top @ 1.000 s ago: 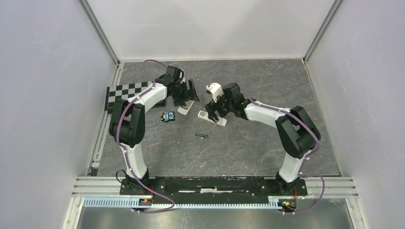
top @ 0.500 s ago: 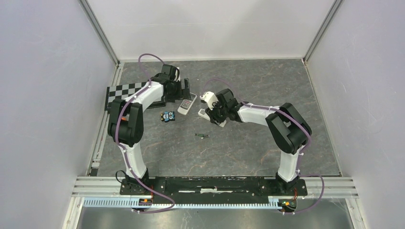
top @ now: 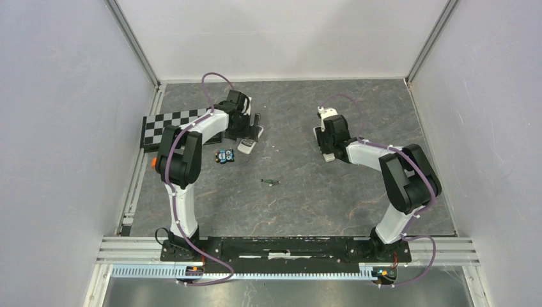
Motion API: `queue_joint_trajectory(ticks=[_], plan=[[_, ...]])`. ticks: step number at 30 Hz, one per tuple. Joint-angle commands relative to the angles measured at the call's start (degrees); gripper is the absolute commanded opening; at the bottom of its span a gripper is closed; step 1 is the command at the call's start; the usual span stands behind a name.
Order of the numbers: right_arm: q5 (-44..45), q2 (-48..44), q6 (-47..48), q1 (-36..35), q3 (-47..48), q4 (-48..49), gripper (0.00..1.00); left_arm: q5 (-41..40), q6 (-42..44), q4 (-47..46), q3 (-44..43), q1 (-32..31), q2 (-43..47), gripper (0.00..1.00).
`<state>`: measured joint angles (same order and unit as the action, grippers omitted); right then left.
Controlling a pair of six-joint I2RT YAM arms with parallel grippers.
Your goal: Load the batteries into the remote control
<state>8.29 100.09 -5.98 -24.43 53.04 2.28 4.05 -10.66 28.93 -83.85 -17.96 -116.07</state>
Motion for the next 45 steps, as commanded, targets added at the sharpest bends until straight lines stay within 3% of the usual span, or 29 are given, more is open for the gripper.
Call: queue_joint_trajectory(ticks=[1,4,8,17,24,29,32,34,38,41,45], plan=[[2.0,-2.9,-5.6,2.1,-1.6,1.2,0.32,-0.9,6.5,1.0,-4.0,-0.5,-2.5,1.00],[2.2,-2.9,-7.1,2.5,-1.9,-0.8,0.34,-1.0,8.8,0.6,-4.0,-1.0,-2.8,1.00],[3.2,-2.6,-8.2,2.7,-1.7,-2.2,0.45,-6.1,10.6,2.7,-5.3,-2.1,-4.6,0.96],[3.6,-3.3,-8.8,2.9,2.4,-7.3,0.79,-12.3,14.5,4.4,-5.6,-6.6,-4.8,0.79],[-6.3,-5.9,-6.1,2.9,2.4,-6.7,0.78,-6.6,8.0,5.0,-7.6,-6.4,-2.8,0.53],[-11.4,-11.5,-7.6,3.0,-2.5,-2.7,0.81,-4.2,4.9,4.4,-7.8,-6.4,0.3,0.48],[-17.9,-15.5,-10.2,3.0,-5.4,3.1,0.79,2.0,0.9,3.7,-6.9,-6.4,3.7,0.47],[-27.0,-17.7,-15.0,3.0,-9.0,9.8,0.79,7.3,-4.4,1.8,-5.5,-6.3,6.2,0.47],[-39.6,-19.5,-33.8,1.5,-19.5,35.1,0.81,18.9,-16.4,-6.0,-0.1,-6.3,11.6,0.48],[-40.7,-19.8,-43.3,-1.5,-22.8,46.3,0.83,25.9,-25.4,-13.4,4.4,-6.3,14.9,0.48],[-37.1,-20.5,-51.0,-5.9,-23.3,51.4,0.87,32.6,-39.1,-27.0,12.1,-6.3,19.7,0.48]])
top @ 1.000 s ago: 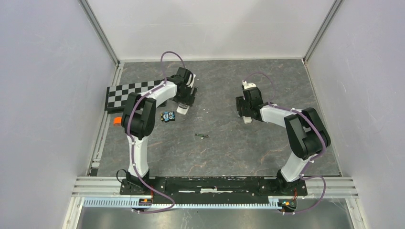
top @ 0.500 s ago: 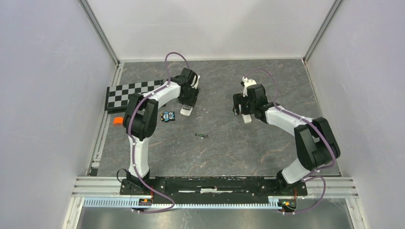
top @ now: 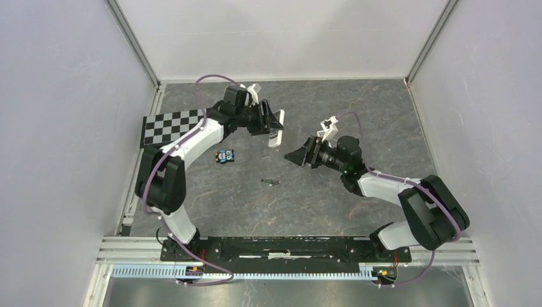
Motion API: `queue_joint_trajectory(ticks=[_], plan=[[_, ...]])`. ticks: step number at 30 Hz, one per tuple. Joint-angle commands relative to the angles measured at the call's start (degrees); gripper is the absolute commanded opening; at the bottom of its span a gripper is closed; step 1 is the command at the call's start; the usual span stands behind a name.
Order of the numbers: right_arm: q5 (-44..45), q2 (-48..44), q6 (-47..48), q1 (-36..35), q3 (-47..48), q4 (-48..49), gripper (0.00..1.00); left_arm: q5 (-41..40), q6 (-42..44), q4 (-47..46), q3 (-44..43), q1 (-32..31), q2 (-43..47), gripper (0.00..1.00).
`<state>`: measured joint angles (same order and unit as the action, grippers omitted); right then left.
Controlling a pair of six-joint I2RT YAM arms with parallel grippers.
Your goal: Load the batteries into the remote control
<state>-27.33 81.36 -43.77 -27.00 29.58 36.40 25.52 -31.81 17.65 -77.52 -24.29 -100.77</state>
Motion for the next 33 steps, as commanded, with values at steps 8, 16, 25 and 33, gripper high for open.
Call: queue_joint_trajectory(ticks=[8,16,25,33], plan=[[4.4,-2.9,-23.1,-5.8,1.2,17.1,0.95,15.8,-33.8,-33.7,15.7,0.0,11.7,0.48],[7.9,-4.6,-25.7,-6.3,2.6,10.8,0.98,17.1,-36.8,-38.3,18.7,-0.1,15.1,0.48],[3.4,-3.6,-33.9,-7.1,6.2,19.6,0.98,17.9,-38.1,-42.8,20.2,-0.1,16.5,0.49],[5.9,-3.2,-34.2,-7.1,8.7,15.1,0.97,19.0,-41.4,-45.4,20.1,-0.1,17.4,0.49]])
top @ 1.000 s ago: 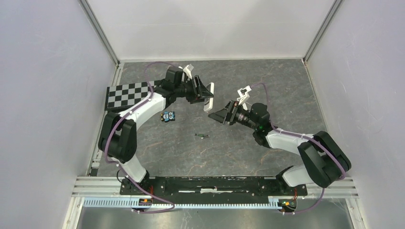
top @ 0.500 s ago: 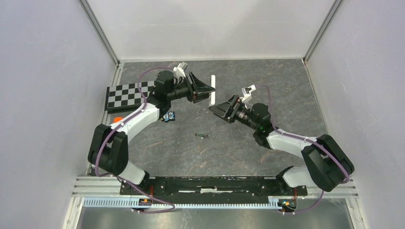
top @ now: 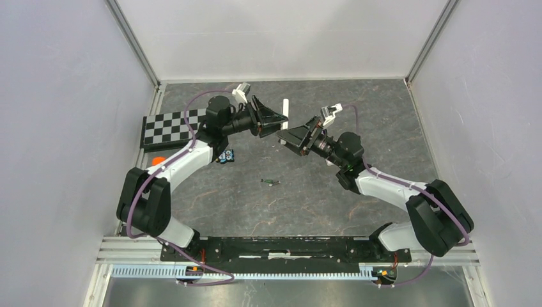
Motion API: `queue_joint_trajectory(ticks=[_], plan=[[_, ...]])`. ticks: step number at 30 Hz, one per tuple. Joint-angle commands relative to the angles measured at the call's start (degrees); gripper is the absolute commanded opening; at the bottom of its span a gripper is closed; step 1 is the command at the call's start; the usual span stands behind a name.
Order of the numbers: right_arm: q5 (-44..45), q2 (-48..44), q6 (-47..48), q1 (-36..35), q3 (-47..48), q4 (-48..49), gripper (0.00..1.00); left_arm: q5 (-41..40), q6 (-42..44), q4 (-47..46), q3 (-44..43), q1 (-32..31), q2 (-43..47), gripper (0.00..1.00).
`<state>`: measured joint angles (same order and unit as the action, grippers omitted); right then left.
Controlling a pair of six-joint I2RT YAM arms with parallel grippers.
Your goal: Load the batteries into the remote control
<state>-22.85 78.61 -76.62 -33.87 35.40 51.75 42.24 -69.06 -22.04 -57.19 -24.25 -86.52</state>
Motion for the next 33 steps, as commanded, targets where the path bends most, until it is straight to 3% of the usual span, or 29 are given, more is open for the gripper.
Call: queue_joint_trajectory(ticks=[1,4,8,10,12,16,17,20,24,29,33], plan=[[2.2,-0.3,-1.9,-0.2,2.9,-0.5,0.96,2.6,-4.8,-6.0,-0.3,-0.1,3.1,0.49],[3.2,0.6,-3.0,-0.1,3.4,0.1,0.86,2.9,-5.1,-5.8,-0.7,-0.1,3.4,0.50],[2.9,1.5,-1.6,-0.1,4.6,0.4,0.60,2.8,-4.5,-5.2,-1.0,-0.1,3.8,0.52],[3.5,0.7,3.1,-0.2,5.3,-2.1,0.41,2.8,-3.3,-4.3,-1.0,-0.1,4.2,0.56],[4.9,-0.7,12.2,-0.3,7.9,-9.7,0.35,2.4,0.2,0.0,-1.9,0.0,5.0,0.65],[7.2,-2.7,30.3,-2.0,12.9,-22.7,0.31,-1.9,14.8,15.5,-6.0,0.0,6.5,0.98],[7.1,-2.6,35.2,-2.6,14.3,-25.8,0.30,-2.9,18.2,19.4,-7.5,0.0,6.4,1.00],[9.5,-2.0,48.8,-4.3,17.6,-35.8,0.28,-3.9,24.5,27.5,-11.2,0.0,5.7,1.00],[11.6,-3.2,65.0,-6.2,17.9,-41.4,0.27,-7.3,27.9,33.8,-13.6,0.1,5.2,1.00],[14.4,-3.9,77.6,-6.4,19.0,-48.1,0.27,-5.0,29.0,37.5,-16.2,0.1,3.0,0.96],[14.3,-4.6,83.1,-6.5,18.7,-49.1,0.27,-2.8,29.5,38.4,-15.9,0.1,1.5,0.87]])
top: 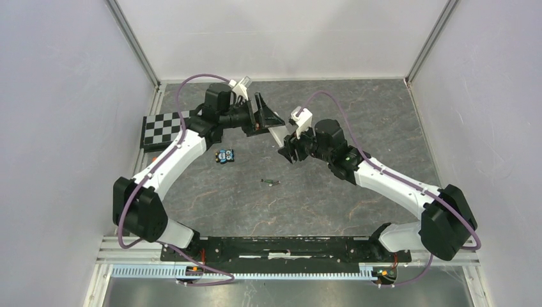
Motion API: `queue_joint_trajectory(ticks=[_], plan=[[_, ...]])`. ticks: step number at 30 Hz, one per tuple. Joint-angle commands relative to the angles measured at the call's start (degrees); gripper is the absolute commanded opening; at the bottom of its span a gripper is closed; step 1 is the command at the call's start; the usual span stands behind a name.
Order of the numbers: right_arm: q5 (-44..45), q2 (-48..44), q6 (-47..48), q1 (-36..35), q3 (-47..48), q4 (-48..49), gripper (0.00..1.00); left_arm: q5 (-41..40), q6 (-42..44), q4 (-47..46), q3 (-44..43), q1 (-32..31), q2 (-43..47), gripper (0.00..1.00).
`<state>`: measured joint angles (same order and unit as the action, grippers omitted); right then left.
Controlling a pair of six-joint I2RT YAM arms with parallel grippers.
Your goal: Load the batteries into the remote control
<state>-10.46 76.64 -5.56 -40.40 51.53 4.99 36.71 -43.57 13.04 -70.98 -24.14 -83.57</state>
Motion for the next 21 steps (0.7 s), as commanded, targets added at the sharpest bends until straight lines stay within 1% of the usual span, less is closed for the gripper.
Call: queue_joint_trajectory(ticks=[1,8,10,13,16,19,20,21], plan=[[1.7,-2.6,13.0,0.1,2.6,-2.5,0.27,3.3,3.9,3.3,-2.0,-0.1,-1.7,0.83],[-2.6,-2.6,15.5,0.1,3.0,-2.2,0.27,7.4,4.8,6.3,-3.1,0.0,-5.6,0.63],[-2.7,-2.6,15.7,0.1,3.1,-2.2,0.27,7.8,4.5,6.4,-3.2,0.0,-5.9,0.61],[-3.0,-2.9,16.0,0.1,3.1,-2.3,0.27,7.8,4.3,6.3,-3.3,0.0,-5.9,0.60],[-3.4,-3.3,16.3,0.1,3.5,-2.8,0.27,7.9,3.6,5.8,-2.9,0.2,-5.9,0.53],[-3.4,-3.8,16.5,0.1,3.3,-2.7,0.27,9.0,1.9,2.8,-1.7,0.3,-5.7,0.37],[-3.3,-3.8,16.4,0.1,3.3,-2.8,0.28,9.4,1.4,1.8,-1.3,0.3,-5.7,0.31],[-3.4,-3.8,16.2,0.1,3.3,-2.8,0.31,10.0,0.8,0.8,-1.0,0.3,-5.6,0.22]])
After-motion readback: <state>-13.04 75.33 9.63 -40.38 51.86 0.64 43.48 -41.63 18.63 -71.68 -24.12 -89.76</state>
